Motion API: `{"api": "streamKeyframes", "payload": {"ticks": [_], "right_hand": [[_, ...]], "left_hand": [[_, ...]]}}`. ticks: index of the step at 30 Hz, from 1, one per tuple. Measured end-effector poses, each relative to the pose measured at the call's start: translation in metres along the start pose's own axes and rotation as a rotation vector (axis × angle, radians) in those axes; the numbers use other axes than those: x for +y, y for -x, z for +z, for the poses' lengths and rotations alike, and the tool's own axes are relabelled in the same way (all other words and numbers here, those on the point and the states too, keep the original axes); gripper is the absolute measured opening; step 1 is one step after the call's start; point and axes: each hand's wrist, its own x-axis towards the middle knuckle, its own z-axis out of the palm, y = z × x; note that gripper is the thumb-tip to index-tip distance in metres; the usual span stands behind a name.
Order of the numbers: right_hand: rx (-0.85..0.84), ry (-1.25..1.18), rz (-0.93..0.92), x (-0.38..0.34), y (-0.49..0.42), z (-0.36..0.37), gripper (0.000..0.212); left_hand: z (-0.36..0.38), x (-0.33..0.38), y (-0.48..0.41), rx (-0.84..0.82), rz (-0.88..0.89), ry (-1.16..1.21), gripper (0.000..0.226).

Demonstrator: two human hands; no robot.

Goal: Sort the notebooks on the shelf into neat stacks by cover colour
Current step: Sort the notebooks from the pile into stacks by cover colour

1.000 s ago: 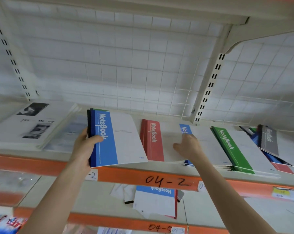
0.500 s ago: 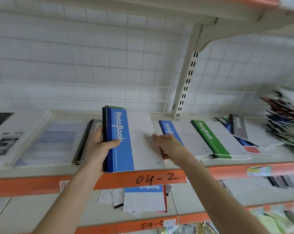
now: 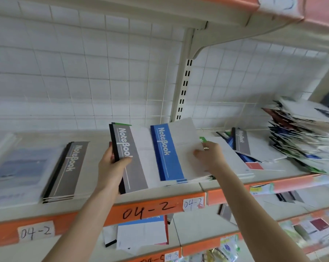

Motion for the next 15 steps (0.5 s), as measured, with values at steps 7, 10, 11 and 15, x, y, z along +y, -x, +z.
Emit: {"api": "streamKeyframes", "payload": {"ticks": [7, 10, 11, 15], "right_hand": [[-0.027, 0.389, -0.006, 0.013, -0.030, -0.004, 0.019], [-0.036, 0.574, -0.024, 0.011, -0.025, 0.013, 0.011], [-0.046, 0.628, -0.039, 0.010, -0.022, 0.018, 0.010], [0.014, 0.706, -0.155, 0.012, -0.015, 0.024, 0.025]], "left_hand": [[-0.018, 0.006, -0.006, 0.020, -0.032, -0.017, 0.040], [-0.018, 0.009, -0.006, 0.005, -0.043, -0.017, 0.041], [-0.017, 0.010, -0.006, -0.001, -0.046, -0.016, 0.042], [-0.010, 0.009, -0.005, -0.051, -0.064, -0.011, 0.044]]}}
